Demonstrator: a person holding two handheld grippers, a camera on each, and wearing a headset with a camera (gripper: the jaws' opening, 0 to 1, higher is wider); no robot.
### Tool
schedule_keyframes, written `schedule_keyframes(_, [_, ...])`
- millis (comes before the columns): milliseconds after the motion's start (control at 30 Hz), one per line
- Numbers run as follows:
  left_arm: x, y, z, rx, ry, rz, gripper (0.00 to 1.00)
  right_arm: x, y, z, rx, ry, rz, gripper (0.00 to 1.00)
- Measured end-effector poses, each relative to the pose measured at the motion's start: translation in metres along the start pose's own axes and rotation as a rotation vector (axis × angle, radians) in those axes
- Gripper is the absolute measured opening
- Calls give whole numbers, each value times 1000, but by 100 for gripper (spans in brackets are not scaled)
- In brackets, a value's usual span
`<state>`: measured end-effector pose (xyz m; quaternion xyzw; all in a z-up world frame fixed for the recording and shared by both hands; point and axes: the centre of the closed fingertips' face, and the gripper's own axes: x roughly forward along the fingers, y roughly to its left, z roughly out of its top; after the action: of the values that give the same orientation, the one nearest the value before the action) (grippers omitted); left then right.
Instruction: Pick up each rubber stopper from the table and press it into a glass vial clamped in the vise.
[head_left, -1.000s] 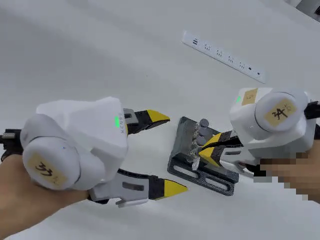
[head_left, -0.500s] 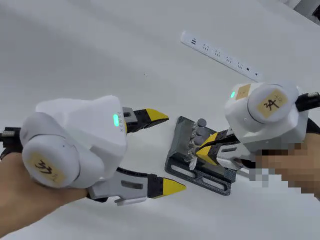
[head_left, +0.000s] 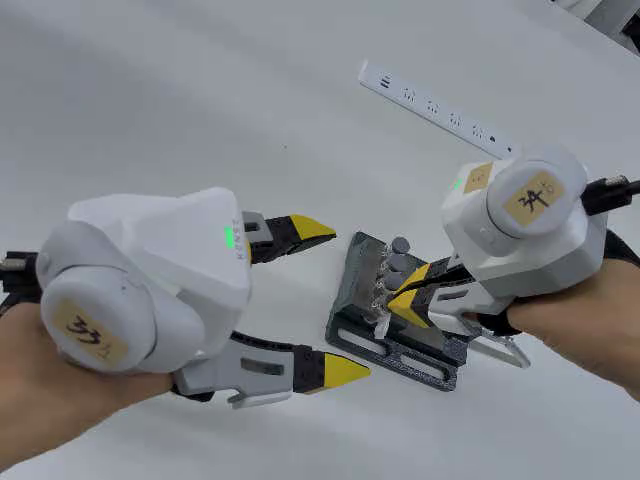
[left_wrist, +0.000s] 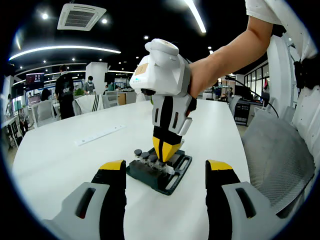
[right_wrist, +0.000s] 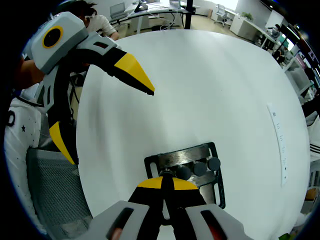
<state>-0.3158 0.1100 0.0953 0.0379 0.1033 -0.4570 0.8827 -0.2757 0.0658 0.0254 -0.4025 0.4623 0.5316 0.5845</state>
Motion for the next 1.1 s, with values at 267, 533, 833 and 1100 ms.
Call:
schedule_keyframes(267, [-1, 2, 0, -1, -1, 5, 62, 0, 1, 1, 3, 7, 16, 0])
schedule_keyframes(533, [1, 1, 2, 3, -4, 3, 62, 0, 0, 0, -6, 16, 21, 0])
schedule_keyframes(833, [1, 0, 3, 3, -8, 2, 62, 1, 3, 0, -53, 52, 22, 0])
schedule_keyframes(1100, [3, 1, 6, 5, -17, 2, 62, 2, 2, -1, -60, 67, 19, 0])
